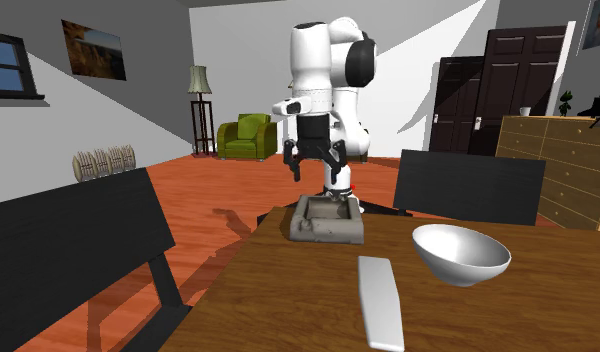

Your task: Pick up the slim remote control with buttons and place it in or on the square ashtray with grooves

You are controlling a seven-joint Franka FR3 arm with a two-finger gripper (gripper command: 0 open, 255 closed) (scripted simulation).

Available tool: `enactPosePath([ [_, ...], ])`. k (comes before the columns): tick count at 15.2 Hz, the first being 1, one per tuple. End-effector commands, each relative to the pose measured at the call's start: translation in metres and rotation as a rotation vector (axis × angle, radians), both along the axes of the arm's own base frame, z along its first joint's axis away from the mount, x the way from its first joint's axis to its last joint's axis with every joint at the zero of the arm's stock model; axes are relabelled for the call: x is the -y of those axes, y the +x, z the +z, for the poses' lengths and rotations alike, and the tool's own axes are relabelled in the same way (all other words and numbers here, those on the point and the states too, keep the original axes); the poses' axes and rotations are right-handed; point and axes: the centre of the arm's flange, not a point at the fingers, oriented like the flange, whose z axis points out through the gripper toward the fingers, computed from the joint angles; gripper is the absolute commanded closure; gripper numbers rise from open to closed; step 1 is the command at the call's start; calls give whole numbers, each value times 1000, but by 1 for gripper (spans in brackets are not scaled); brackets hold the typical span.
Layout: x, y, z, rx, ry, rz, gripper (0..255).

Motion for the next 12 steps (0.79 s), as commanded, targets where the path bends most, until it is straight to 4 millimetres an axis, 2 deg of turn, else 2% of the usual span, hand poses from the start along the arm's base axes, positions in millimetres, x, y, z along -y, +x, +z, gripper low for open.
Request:
enactPosePath([
  [1, -24, 11, -11, 8, 1, 18, 0],
  [12, -148, 65, -61, 47, -3, 116, 0],
])
